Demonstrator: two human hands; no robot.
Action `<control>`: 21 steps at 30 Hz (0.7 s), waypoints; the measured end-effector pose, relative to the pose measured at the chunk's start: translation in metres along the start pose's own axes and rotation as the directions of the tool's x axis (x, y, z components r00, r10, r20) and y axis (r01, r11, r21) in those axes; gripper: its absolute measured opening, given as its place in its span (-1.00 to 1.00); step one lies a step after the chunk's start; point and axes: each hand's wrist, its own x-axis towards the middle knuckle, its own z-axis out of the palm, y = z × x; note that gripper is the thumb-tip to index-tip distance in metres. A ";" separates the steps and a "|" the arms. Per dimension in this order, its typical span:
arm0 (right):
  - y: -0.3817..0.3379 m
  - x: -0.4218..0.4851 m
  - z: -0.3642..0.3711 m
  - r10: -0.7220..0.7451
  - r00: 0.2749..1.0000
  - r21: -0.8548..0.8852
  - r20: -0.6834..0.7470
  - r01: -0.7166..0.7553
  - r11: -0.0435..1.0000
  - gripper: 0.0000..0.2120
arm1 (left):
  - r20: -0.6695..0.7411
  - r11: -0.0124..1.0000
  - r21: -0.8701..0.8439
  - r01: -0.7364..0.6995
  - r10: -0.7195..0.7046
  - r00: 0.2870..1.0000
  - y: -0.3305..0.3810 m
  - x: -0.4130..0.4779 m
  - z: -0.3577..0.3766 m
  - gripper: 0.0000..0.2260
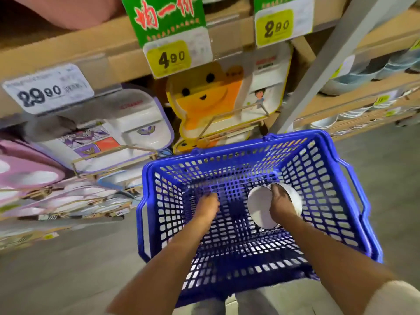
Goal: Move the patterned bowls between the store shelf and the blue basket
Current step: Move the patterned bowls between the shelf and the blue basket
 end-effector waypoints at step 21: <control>-0.071 -0.126 -0.162 -0.250 0.945 0.696 0.210 0.036 0.718 -0.53 | 0.050 0.903 -0.248 -0.350 0.373 0.926 0.060 -0.117 -0.022 -0.78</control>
